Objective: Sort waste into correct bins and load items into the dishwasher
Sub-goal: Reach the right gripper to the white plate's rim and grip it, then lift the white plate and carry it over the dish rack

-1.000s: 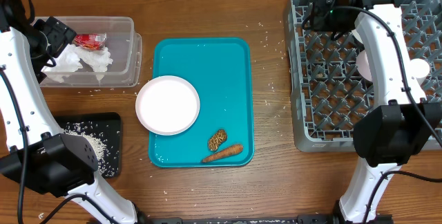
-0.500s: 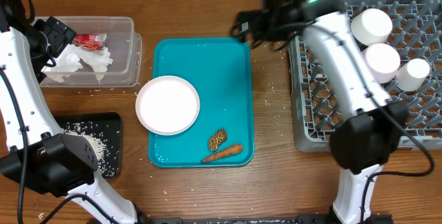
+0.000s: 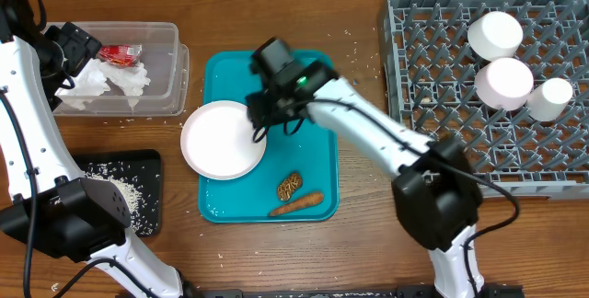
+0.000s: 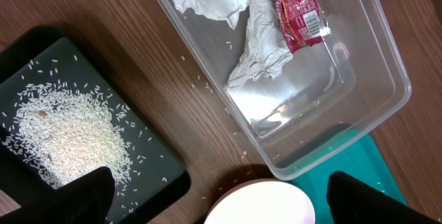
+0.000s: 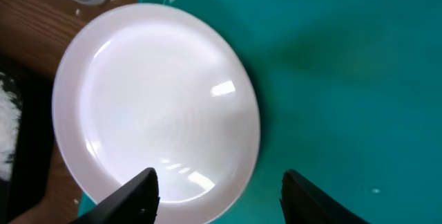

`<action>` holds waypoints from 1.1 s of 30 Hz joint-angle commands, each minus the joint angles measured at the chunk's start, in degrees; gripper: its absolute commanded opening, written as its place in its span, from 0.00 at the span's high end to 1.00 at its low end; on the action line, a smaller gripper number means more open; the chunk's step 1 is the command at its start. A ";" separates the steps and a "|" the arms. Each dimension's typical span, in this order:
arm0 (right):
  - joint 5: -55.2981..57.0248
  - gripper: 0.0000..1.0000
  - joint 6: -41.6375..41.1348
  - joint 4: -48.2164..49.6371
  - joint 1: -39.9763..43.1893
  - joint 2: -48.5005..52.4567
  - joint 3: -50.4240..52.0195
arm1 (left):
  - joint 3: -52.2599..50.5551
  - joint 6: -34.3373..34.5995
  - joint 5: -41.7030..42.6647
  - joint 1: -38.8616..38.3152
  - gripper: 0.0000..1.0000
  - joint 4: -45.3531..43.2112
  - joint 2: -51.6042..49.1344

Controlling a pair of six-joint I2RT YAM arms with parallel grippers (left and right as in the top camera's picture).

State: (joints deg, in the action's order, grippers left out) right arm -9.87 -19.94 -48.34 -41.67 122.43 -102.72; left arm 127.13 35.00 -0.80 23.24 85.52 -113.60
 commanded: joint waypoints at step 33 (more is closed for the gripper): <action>17.68 0.96 -5.16 -24.41 10.60 2.89 -27.41 | 0.74 0.76 0.22 -0.02 0.00 -0.07 0.24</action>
State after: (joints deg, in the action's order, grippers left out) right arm 0.86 -25.39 -69.71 -36.60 130.69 -123.00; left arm 127.13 35.00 -0.80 23.24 85.54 -113.60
